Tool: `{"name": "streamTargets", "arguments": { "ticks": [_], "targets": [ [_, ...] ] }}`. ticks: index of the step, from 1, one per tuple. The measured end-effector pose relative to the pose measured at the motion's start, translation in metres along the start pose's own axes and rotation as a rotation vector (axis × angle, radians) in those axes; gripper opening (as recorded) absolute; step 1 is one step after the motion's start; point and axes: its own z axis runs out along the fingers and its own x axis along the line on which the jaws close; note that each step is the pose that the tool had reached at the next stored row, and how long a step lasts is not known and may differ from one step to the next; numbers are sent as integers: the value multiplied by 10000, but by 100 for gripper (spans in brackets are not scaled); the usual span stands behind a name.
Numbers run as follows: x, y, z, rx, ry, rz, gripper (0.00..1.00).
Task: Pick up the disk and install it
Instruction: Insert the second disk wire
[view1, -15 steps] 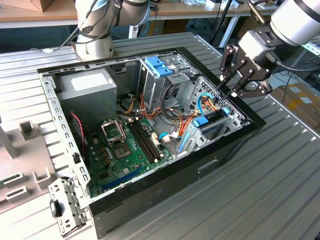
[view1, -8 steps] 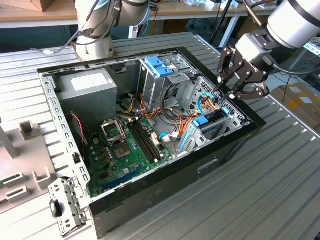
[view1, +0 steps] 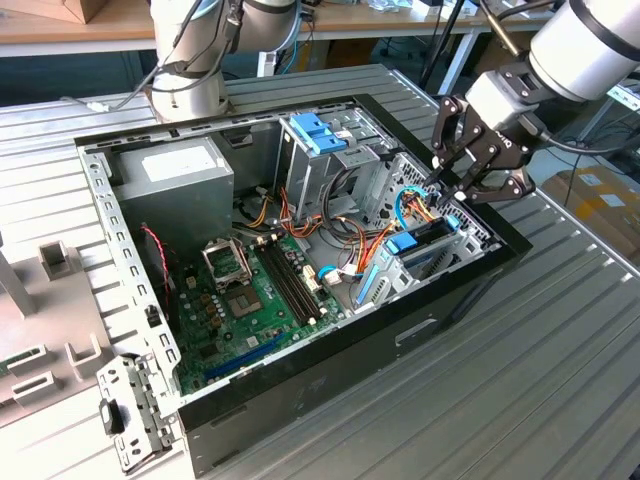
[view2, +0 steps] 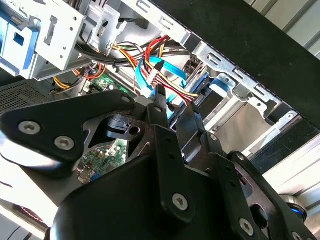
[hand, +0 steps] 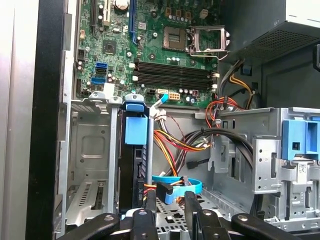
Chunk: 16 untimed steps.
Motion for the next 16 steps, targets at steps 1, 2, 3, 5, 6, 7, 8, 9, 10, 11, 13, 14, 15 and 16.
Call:
{"name": "streamTargets", "arguments": {
  "ticks": [1,2,3,5,6,7,8,9,10,11,13,14,15,16],
  "targets": [
    [1,4,4,0,-1,1,36],
    [2,6,7,1,-1,1,36],
    [2,6,8,0,1,0,36],
    [2,7,9,0,0,0,36],
    [2,7,10,0,-1,0,36],
    [2,7,10,0,0,0,36],
    [2,7,10,0,0,0,36],
    [2,7,10,0,-1,0,36],
    [2,7,10,0,0,0,36],
    [2,7,10,0,-1,0,36],
    [2,7,10,0,0,0,36],
    [3,7,10,0,0,0,36],
    [3,7,11,0,-1,0,36],
    [3,7,11,0,-1,0,35]
  ]
}}
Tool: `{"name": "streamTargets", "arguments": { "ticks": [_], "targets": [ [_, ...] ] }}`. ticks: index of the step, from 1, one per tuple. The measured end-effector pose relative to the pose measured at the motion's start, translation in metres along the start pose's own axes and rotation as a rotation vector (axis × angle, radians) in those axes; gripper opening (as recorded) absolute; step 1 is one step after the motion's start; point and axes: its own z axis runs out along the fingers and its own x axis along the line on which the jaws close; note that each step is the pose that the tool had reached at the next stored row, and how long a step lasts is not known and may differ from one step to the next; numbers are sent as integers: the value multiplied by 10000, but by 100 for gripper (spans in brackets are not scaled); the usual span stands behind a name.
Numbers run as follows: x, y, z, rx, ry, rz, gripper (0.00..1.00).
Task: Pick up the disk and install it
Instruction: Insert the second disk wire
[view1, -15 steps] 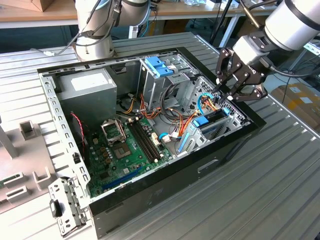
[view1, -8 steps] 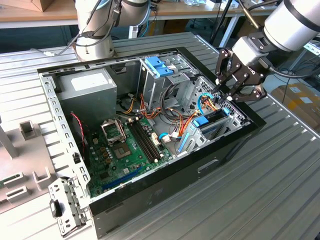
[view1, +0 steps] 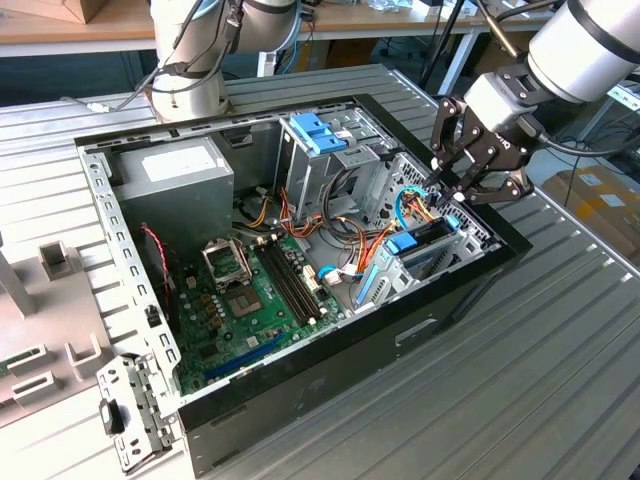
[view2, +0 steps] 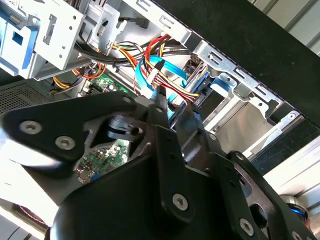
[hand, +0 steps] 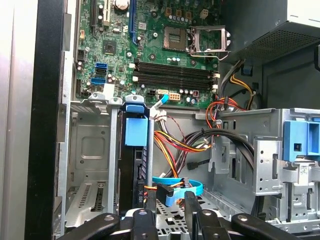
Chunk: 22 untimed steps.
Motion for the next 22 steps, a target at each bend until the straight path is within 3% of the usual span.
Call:
{"name": "streamTargets", "arguments": {
  "ticks": [1,2,4,22],
  "targets": [
    [0,0,0,0,0,0,35],
    [0,0,0,0,0,0,22],
    [0,0,0,0,0,0,11],
    [31,21,-5,0,1,0,11]
  ]
}}
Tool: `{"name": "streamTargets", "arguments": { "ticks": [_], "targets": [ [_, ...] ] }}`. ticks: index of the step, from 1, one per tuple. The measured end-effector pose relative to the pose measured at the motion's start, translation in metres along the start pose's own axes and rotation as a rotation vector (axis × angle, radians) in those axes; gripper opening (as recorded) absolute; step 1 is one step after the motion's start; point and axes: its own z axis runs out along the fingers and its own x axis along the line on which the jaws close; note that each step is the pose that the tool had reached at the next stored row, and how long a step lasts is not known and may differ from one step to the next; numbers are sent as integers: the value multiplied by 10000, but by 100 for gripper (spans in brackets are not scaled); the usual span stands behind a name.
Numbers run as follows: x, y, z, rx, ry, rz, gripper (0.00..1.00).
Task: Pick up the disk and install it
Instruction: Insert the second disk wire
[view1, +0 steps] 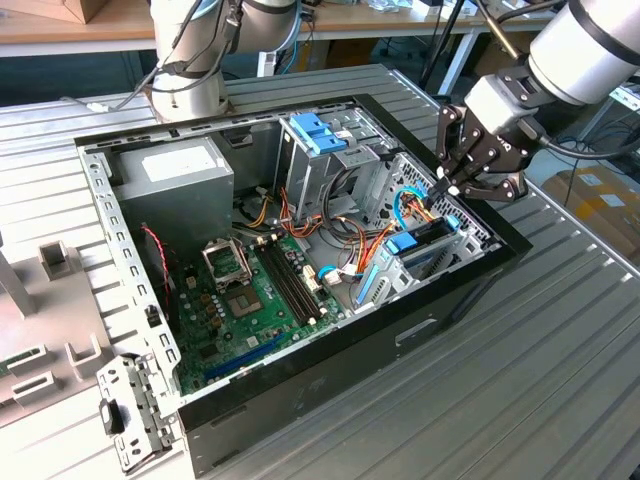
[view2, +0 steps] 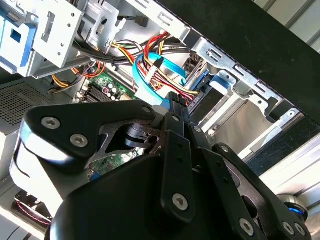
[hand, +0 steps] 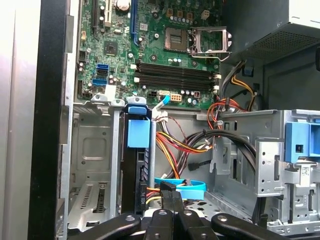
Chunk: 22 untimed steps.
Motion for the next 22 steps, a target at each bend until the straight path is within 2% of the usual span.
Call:
{"name": "streamTargets", "arguments": {
  "ticks": [12,22],
  "targets": [
    [79,28,-12,0,0,0,11],
    [93,29,-11,0,0,0,11]
  ]
}}
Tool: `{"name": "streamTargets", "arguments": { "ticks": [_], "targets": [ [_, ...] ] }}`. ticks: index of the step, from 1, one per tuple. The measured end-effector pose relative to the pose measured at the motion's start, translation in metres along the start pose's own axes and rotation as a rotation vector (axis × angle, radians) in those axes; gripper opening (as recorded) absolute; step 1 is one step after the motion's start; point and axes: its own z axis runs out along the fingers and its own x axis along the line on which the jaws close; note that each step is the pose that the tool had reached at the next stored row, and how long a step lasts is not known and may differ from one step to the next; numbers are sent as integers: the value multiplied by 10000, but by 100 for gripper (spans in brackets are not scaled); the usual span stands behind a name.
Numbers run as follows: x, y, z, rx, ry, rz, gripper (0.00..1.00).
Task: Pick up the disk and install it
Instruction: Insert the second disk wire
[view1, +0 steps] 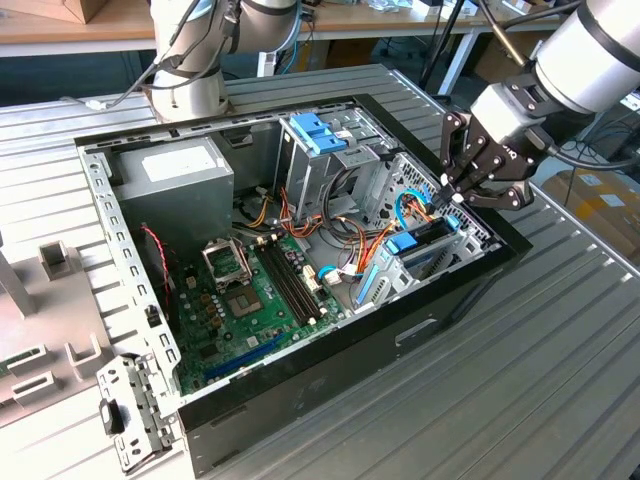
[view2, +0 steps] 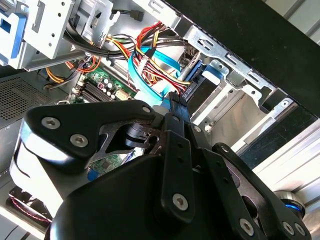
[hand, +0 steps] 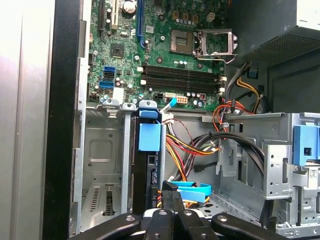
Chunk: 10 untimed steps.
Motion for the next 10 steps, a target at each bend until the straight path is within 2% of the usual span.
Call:
{"name": "streamTargets", "arguments": {
  "ticks": [8,9,10],
  "targets": [
    [2,11,9,0,0,0,11],
    [2,11,9,0,0,0,11],
    [2,11,9,0,0,0,17]
  ]
}}
